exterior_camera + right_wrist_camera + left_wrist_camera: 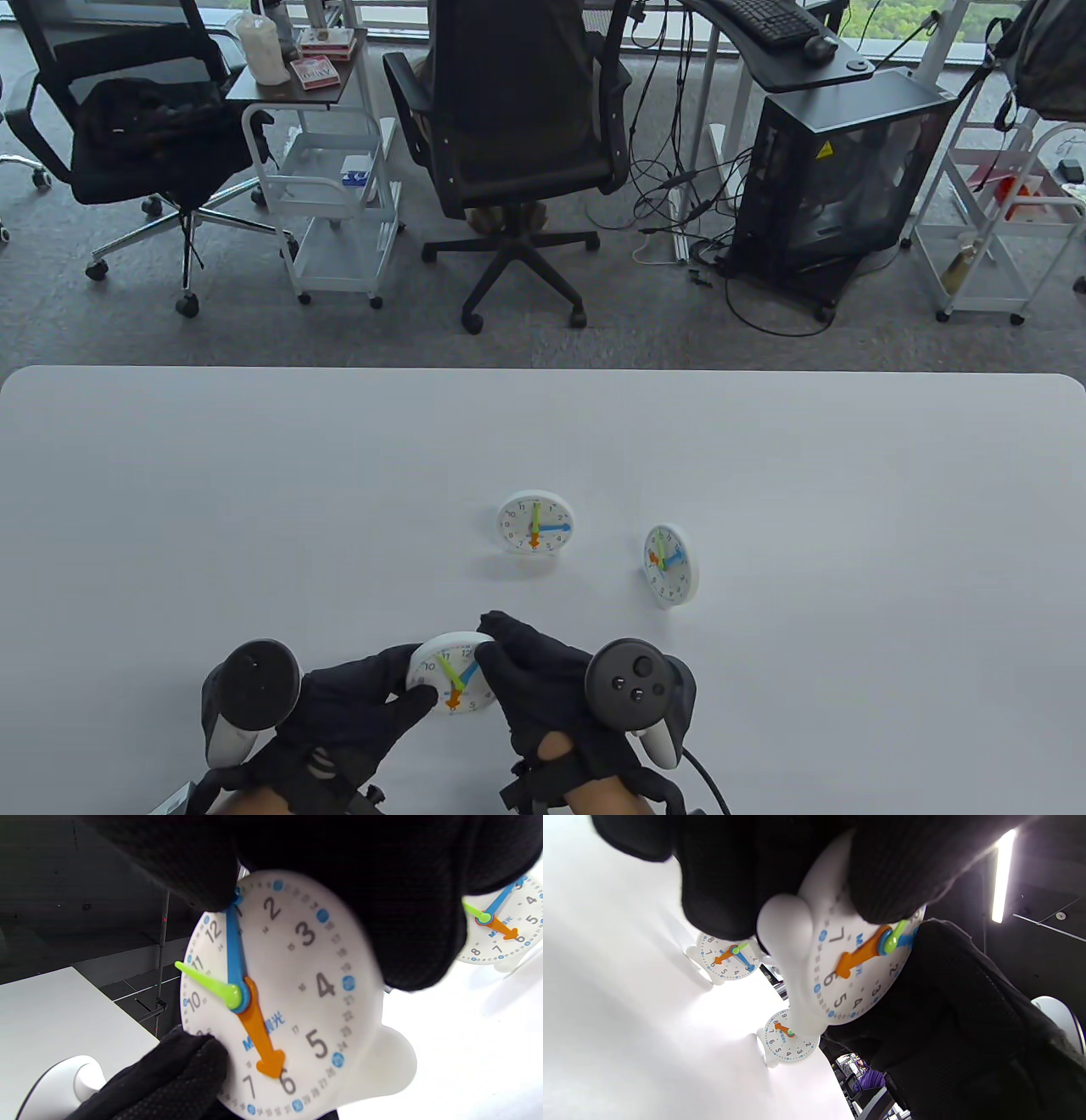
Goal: Turn clock hands to synchronize teaching clocks
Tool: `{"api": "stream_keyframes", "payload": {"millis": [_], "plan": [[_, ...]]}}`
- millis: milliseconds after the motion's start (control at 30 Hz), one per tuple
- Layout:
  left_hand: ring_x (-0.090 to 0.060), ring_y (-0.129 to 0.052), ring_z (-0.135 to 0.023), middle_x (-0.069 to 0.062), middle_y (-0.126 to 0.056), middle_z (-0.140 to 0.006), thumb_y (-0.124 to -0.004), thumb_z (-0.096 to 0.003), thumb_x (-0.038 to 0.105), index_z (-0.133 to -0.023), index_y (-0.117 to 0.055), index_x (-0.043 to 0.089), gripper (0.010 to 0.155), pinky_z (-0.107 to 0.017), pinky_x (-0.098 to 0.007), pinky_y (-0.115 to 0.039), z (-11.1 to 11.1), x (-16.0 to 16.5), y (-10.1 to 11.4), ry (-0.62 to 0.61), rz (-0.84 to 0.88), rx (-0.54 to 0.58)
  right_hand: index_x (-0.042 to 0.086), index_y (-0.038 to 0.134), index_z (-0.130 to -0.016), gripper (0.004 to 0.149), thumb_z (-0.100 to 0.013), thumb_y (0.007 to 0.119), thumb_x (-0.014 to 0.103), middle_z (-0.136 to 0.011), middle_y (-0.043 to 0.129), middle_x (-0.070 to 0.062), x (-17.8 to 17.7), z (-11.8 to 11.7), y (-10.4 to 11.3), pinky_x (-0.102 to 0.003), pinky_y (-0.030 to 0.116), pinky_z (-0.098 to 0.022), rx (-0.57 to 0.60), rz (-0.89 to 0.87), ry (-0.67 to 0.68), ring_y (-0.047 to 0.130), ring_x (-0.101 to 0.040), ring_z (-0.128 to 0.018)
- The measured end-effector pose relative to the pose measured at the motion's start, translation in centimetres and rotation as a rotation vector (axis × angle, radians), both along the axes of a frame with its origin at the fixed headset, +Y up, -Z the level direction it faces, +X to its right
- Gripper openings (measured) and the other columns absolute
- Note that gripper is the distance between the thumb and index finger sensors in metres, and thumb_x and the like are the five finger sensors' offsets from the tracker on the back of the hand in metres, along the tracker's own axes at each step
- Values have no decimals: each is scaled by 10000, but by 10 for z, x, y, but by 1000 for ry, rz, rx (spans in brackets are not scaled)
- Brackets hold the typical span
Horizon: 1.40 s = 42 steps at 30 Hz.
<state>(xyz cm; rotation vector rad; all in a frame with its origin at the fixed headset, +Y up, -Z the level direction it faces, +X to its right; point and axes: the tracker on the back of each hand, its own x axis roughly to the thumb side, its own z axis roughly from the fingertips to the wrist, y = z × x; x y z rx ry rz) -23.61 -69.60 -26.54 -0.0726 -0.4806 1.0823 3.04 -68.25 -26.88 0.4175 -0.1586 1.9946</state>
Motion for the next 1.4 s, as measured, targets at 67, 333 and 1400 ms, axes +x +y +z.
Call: {"api": "stream_keyframes", "payload": {"millis": [67,333,1400], "plan": [[-422,-1016,-672,-93,-1068,-745,-903,-479,425,-914,-826,158,516,-564,-683,-681,-1,0,0,1,5,-6,-19,844,-871,561,-525,760,415,-665,972,-173,0,0,0,-648,740,-444,-4,-6,1,1046,-403,-421],[-419,-1015,-673,-90,-1064,-748,-898,-482,426,-917,-820,158,517,-566,-682,-678,-3,-2,-3,-2,54,-58,-17,834,-883,543,-522,767,382,-669,968,-171,2,0,1,-649,736,-450,-12,-27,6,1041,-394,-425],[-402,-1014,-665,-71,-1052,-739,-876,-491,423,-923,-788,143,522,-566,-675,-683,-5,-4,-6,10,206,-201,-31,748,-950,532,-498,789,247,-743,921,-182,-1,0,1,-663,709,-484,-64,-80,60,1012,-386,-496]]}}
